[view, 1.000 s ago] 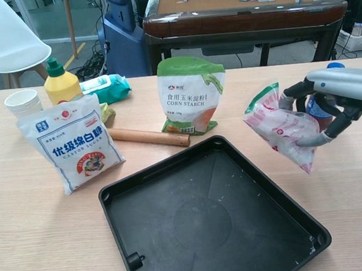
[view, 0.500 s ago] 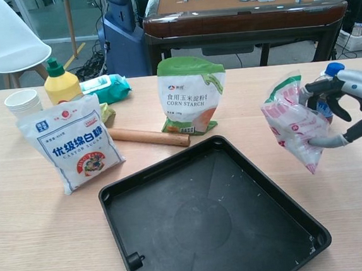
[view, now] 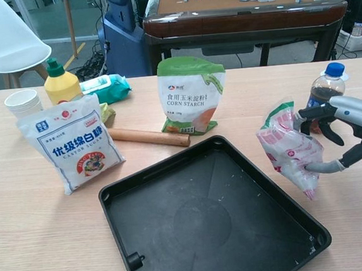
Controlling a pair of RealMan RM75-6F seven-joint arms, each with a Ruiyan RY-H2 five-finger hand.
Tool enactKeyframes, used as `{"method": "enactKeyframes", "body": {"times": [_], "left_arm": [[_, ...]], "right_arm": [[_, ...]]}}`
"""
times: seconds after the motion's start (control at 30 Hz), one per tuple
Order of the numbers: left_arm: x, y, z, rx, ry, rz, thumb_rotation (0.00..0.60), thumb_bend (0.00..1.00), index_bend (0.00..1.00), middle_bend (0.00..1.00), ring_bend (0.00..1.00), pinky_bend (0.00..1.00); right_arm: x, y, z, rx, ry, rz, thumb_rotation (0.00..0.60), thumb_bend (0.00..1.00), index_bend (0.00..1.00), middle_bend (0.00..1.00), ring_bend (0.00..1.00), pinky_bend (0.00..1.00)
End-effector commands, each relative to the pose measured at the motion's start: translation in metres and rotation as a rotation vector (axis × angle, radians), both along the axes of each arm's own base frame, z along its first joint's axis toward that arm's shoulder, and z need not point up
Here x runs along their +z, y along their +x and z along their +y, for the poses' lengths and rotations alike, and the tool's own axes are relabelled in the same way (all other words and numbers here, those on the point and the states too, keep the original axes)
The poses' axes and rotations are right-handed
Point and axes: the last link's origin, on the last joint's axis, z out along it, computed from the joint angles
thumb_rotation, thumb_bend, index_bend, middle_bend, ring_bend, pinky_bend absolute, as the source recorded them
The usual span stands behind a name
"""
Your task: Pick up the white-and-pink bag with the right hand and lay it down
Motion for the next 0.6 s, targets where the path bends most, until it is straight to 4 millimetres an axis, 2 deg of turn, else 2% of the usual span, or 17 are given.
{"method": "enactKeyframes", "body": {"times": [0.03, 0.2, 0.3, 0.47, 0.6], "left_arm": [[0.000, 0.001, 0.000, -0.002, 0.000, 0.001, 0.600, 0.18, 0.08, 0.01, 0.00, 0.05], [-0.003, 0.003, 0.002, -0.005, -0.008, 0.002, 0.600, 0.18, 0.08, 0.01, 0.00, 0.05], [-0.003, 0.003, 0.002, -0.005, -0.010, 0.006, 0.600, 0.18, 0.08, 0.01, 0.00, 0.05], [-0.003, 0.004, 0.002, -0.004, -0.009, 0.009, 0.600, 0.18, 0.08, 0.01, 0.00, 0.05], [-0.002, 0.003, 0.002, 0.000, -0.007, 0.012, 0.600, 0.18, 0.08, 0.01, 0.00, 0.05]], "right_arm": [[-0.002, -0.003, 0.001, -0.001, 0.018, 0.022, 0.600, 0.56, 0.61, 0.57, 0.58, 0.72], [-0.006, -0.005, 0.002, 0.020, 0.049, 0.071, 0.600, 0.55, 0.61, 0.57, 0.57, 0.71], [-0.010, -0.004, 0.002, 0.024, 0.067, 0.083, 0.600, 0.54, 0.61, 0.56, 0.55, 0.66], [-0.018, -0.004, 0.003, 0.028, 0.105, 0.111, 0.600, 0.50, 0.60, 0.50, 0.50, 0.58], [-0.020, -0.004, 0.002, 0.029, 0.132, 0.124, 0.600, 0.48, 0.48, 0.41, 0.40, 0.48]]}}
